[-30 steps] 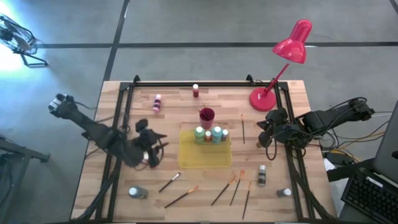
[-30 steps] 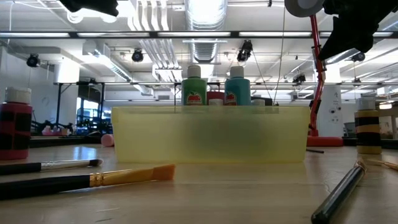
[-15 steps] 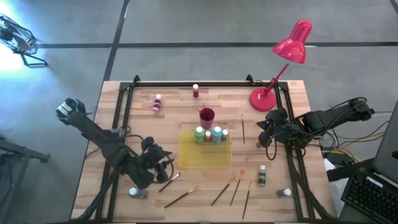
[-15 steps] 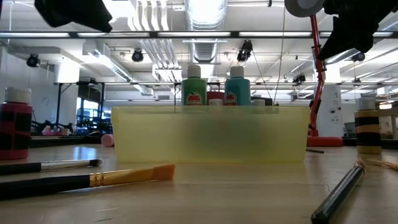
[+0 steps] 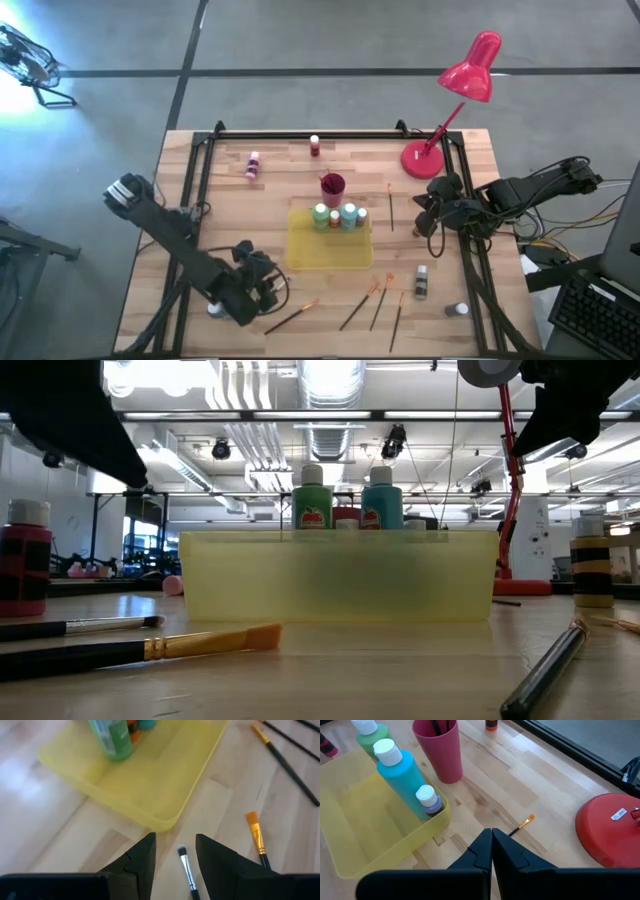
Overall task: Pick & Place Paint Supplies
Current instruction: Put the silver paint brush into the pink cup
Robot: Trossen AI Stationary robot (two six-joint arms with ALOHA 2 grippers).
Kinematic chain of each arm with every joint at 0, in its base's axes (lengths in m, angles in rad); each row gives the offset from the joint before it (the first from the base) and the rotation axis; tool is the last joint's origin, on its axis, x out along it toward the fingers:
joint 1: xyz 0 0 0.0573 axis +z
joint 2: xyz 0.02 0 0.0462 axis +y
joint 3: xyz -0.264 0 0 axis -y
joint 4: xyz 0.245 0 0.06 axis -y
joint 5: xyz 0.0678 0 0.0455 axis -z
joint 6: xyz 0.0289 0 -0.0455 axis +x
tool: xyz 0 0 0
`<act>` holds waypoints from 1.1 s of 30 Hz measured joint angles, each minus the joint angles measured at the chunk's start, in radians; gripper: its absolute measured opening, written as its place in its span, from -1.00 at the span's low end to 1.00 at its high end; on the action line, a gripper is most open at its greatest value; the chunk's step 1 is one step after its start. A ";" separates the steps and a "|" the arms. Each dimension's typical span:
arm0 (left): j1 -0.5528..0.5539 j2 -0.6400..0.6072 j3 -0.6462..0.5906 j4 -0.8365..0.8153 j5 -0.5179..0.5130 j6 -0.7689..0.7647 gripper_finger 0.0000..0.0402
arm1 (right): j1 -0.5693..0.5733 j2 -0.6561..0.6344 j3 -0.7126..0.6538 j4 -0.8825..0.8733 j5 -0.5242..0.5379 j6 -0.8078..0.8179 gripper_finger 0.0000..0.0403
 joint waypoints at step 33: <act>0.013 0.214 0.000 0.116 0.097 -0.246 -0.28 | 0.000 0.000 0.000 0.000 0.001 0.000 -0.96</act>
